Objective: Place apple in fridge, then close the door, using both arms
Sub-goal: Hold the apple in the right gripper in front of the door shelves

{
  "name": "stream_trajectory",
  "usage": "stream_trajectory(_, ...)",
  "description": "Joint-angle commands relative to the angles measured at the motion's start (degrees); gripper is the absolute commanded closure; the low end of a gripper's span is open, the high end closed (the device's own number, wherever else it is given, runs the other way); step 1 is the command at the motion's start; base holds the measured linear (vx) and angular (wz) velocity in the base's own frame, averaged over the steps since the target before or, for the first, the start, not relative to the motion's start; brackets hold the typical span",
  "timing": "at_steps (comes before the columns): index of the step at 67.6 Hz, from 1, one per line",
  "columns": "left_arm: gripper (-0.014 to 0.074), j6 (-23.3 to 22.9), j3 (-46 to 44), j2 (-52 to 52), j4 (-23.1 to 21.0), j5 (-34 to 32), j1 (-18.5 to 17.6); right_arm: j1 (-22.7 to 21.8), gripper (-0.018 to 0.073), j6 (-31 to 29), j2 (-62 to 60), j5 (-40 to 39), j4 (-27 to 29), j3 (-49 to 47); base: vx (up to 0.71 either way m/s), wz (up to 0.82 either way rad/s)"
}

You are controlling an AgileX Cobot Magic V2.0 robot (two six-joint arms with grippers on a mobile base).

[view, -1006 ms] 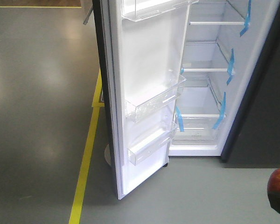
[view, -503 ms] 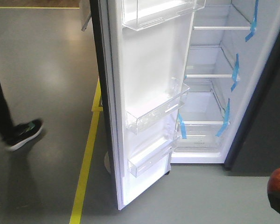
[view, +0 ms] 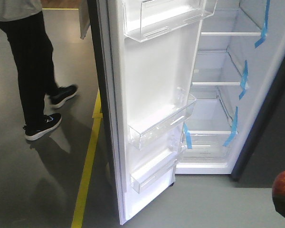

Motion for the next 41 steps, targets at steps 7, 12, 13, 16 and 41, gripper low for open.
stream_trajectory(7, 0.0603, -0.5, 1.0, 0.1, -0.3, -4.1, -0.4, 0.1, 0.0448, -0.4, 0.3, -3.5, 0.0, -1.6, 0.09, -0.01)
stream_trajectory(12, 0.0603, -0.5, 1.0, 0.1, -0.3, -4.1, -0.4, 0.1, 0.0448, -0.4, 0.3, -3.5, 0.0, -1.6, 0.09, -0.01)
stream_trajectory(13, 0.0603, -0.5, 1.0, 0.1, -0.3, -4.1, -0.4, 0.1, 0.0448, -0.4, 0.3, -3.5, 0.0, -1.6, 0.09, -0.01)
stream_trajectory(16, 0.0603, -0.5, 1.0, 0.1, -0.3, -4.1, -0.4, 0.1, 0.0448, -0.4, 0.3, -3.5, 0.0, -1.6, 0.08, -0.01)
stream_trajectory(41, 0.0603, -0.5, 1.0, 0.1, -0.3, -4.1, -0.4, 0.1, 0.0448, -0.4, 0.3, -3.5, 0.0, -1.6, 0.07, -0.01)
